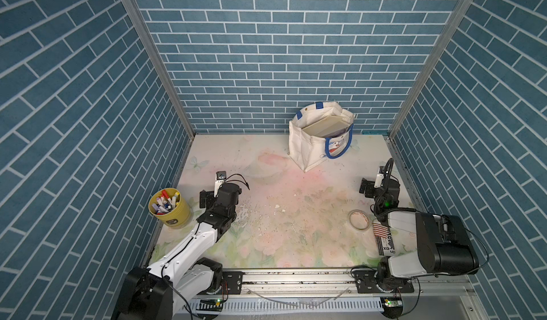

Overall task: Put the pencil pouch into the canvas bag
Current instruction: Reset both arms

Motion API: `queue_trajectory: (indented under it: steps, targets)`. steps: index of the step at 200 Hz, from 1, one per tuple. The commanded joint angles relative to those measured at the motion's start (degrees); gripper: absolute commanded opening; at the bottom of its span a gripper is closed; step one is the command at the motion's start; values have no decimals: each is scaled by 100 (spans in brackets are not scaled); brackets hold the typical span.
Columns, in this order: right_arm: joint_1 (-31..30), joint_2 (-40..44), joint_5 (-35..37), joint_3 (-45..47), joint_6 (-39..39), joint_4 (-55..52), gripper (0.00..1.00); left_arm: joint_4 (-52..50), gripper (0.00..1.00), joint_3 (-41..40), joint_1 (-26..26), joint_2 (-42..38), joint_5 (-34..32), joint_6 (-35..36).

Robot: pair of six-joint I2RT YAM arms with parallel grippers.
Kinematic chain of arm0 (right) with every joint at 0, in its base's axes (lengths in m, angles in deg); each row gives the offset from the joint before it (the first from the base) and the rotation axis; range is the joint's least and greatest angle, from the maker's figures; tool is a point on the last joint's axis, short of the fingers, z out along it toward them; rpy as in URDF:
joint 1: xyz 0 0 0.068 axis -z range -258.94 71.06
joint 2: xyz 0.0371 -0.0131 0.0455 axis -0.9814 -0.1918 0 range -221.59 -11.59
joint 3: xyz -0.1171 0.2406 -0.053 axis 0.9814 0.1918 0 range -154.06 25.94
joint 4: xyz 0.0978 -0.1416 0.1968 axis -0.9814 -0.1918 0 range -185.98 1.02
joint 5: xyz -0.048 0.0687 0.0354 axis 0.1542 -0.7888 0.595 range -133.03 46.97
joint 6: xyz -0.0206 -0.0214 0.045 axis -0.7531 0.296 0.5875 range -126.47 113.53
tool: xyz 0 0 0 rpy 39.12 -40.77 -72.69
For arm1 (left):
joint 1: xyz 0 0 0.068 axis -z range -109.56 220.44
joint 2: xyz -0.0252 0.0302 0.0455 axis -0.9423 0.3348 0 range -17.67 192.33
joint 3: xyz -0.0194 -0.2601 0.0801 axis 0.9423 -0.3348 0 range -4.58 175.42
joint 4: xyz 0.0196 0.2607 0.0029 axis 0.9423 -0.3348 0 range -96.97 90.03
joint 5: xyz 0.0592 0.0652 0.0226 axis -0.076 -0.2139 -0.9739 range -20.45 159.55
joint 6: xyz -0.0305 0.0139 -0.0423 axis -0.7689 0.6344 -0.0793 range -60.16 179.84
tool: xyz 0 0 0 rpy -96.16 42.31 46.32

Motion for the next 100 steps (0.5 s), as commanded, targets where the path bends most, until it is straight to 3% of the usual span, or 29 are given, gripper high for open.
queue_trajectory:
  steps: [1, 26, 46, 80, 100]
  targets:
    - [48, -236, -137, 89, -164, 686, 99, 685, 99, -212, -75, -33, 258, 404]
    - [65, -362, -109, 21, -137, 682, 99, 2599, 99, -1215, -298, -76, 610, 512]
    - [73, -349, -106, 14, -130, 631, 99, 3671, 99, -1572, -481, 40, 923, 584]
    - [73, -356, -102, 10, -131, 634, 99, 4810, 99, -1503, -989, 914, 1606, 634]
    - [82, -355, -108, 4, -128, 616, 99, 4972, 99, -1181, -1141, 1466, 1833, 895]
